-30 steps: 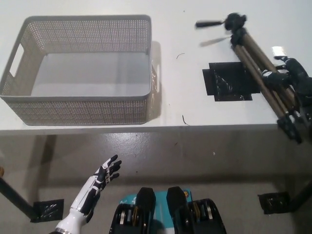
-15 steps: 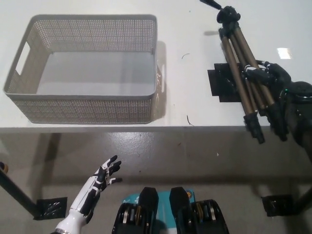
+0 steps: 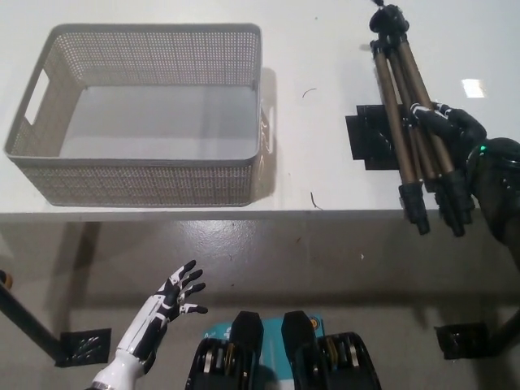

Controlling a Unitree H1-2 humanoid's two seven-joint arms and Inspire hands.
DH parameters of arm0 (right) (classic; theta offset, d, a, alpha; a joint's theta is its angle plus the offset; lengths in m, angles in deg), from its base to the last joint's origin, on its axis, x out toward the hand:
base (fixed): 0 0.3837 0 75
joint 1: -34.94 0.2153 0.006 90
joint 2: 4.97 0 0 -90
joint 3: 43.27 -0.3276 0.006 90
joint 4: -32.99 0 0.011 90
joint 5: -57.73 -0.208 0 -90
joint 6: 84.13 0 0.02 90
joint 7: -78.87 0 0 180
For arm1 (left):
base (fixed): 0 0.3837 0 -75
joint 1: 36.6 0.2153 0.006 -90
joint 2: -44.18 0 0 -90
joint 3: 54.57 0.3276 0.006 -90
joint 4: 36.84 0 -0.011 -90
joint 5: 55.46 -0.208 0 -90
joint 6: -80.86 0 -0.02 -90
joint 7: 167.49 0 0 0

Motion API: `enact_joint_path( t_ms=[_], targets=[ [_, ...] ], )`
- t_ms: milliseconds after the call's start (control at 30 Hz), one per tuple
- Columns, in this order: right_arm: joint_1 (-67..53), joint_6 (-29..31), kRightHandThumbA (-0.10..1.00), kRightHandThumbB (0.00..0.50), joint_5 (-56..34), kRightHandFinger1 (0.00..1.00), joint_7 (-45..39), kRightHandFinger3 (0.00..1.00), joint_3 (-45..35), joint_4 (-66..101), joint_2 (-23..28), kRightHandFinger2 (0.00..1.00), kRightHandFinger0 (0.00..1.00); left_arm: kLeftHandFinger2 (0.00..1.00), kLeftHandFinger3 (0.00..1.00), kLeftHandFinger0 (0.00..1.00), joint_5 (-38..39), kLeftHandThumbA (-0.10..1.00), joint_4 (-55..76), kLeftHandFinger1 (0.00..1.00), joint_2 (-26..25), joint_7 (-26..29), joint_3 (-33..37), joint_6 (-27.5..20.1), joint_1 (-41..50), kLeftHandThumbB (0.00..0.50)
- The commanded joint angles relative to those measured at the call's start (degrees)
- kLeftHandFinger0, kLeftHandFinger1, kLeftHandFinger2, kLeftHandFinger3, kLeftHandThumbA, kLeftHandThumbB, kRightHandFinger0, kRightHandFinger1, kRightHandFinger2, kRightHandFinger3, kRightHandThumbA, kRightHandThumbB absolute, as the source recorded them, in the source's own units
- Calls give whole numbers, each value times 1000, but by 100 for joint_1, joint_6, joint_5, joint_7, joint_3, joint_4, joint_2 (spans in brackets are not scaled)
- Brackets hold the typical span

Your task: The robot uses its right hand to pick the tripod on the desk and places it into a rectangular container on the left.

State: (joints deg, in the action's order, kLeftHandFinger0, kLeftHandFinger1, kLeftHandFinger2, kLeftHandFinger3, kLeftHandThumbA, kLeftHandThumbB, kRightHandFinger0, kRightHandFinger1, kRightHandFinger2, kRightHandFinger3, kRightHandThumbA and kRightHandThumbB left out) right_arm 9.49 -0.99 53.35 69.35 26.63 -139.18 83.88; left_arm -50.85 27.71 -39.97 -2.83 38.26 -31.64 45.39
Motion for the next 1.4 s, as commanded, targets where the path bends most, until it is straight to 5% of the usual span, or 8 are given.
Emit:
enact_joint_path(
  t_ms=[0, 333, 500, 767, 867, 1000, 1067, 1367],
  targets=[
    [475, -318, -100, 263, -911, 137, -1004, 74, -507, 92, -242, 626, 0, 1000, 1000, 729, 145, 963, 14, 917, -65, -110, -44, -193, -18, 500],
    [1086, -732, -100, 174, -1185, 163, -1765, 407, -624, 733, -402, 693, 0, 1000, 1000, 784, 54, 995, 13, 956, -53, -19, -48, -230, -2, 500],
    [1047, -984, -100, 161, -1398, 194, -2137, 128, -602, 1406, -586, 713, 0, 1000, 1000, 752, 88, 988, 7, 955, -61, -51, -52, -220, 2, 500],
    [916, -1472, -100, 169, -1591, 204, -2322, 1000, -264, 2750, -812, 699, 0, 1000, 1000, 769, 125, 988, 38, 956, -74, -67, -55, -154, 29, 500],
    [898, -1834, -100, 143, -1784, 175, -2432, 1000, -213, 3240, -825, 705, 0, 1000, 1000, 743, 110, 981, 61, 956, -57, -46, -50, -116, 57, 500],
    [903, -1949, -100, 204, -1645, 144, -2262, 339, 80, 3754, -910, 644, 0, 1000, 1000, 742, 66, 988, 84, 947, -68, -35, -33, -117, 100, 500],
    [905, -2006, -100, 158, -1568, 182, -2081, 741, 286, 3890, -949, 726, 0, 1000, 1000, 742, 36, 1000, 103, 948, -68, -30, -18, -100, 120, 500],
    [1240, -1337, -100, 154, -454, 401, -1779, 889, 1781, 2679, -1077, 833, 6, 1000, 1000, 753, 26, 990, 158, 954, -64, -65, 35, -35, 232, 500]
  ],
)
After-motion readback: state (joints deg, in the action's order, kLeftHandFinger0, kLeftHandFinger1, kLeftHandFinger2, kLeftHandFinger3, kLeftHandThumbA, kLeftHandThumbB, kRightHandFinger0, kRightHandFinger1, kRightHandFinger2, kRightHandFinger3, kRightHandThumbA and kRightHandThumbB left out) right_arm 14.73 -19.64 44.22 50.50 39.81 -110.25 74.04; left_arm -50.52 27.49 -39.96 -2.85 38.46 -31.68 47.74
